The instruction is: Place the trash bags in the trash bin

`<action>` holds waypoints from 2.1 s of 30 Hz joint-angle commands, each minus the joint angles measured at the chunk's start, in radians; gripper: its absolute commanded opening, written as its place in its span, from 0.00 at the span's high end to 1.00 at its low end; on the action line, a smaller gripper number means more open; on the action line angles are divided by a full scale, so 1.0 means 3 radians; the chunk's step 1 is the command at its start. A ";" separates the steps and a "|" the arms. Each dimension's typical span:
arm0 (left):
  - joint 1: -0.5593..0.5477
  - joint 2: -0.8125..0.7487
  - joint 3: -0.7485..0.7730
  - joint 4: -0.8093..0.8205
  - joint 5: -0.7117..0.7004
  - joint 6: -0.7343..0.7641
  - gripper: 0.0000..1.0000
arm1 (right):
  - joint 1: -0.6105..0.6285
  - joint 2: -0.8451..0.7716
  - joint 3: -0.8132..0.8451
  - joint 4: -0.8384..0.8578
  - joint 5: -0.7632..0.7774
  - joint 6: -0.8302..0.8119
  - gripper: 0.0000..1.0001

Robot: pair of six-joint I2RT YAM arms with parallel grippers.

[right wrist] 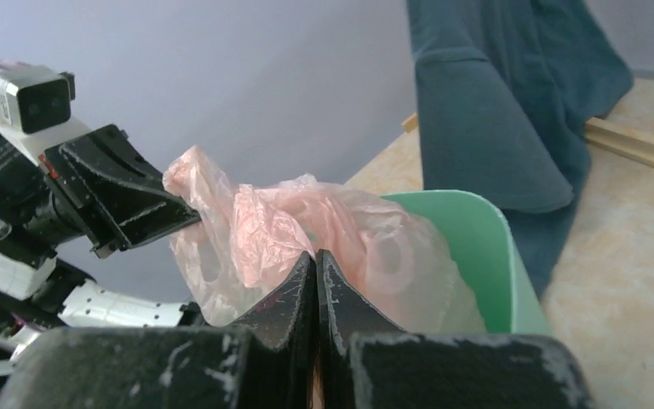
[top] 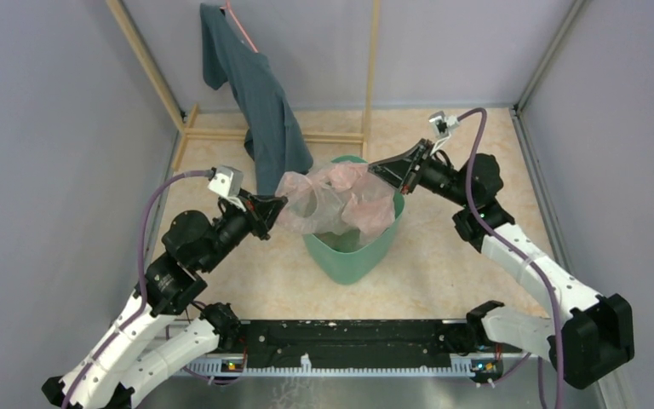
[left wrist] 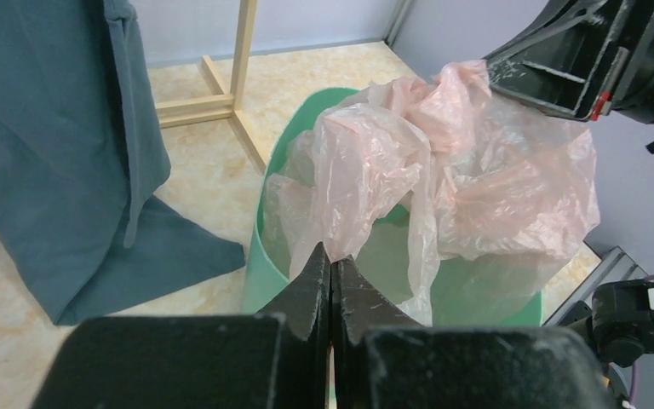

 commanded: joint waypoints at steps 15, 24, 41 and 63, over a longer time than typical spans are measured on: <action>-0.0005 0.0000 -0.0224 0.0172 -0.0152 -0.0245 1.00 | -0.0569 -0.0055 0.0438 -0.2077 0.0555 -0.0894 0.71; -0.0005 0.0068 -0.0254 0.0232 -0.0068 -0.0249 1.00 | -0.0509 -0.0284 0.1182 -0.2972 0.0569 -0.1533 0.19; -0.0004 0.0115 -0.0178 0.0269 -0.0028 -0.0115 1.00 | 0.0152 0.0769 0.2312 -0.3500 -0.0207 -0.3612 0.02; -0.0006 0.0266 0.0222 -0.0318 -0.0176 -0.0555 0.83 | 0.0241 -0.0005 0.0949 -0.1066 0.1211 -0.0802 1.00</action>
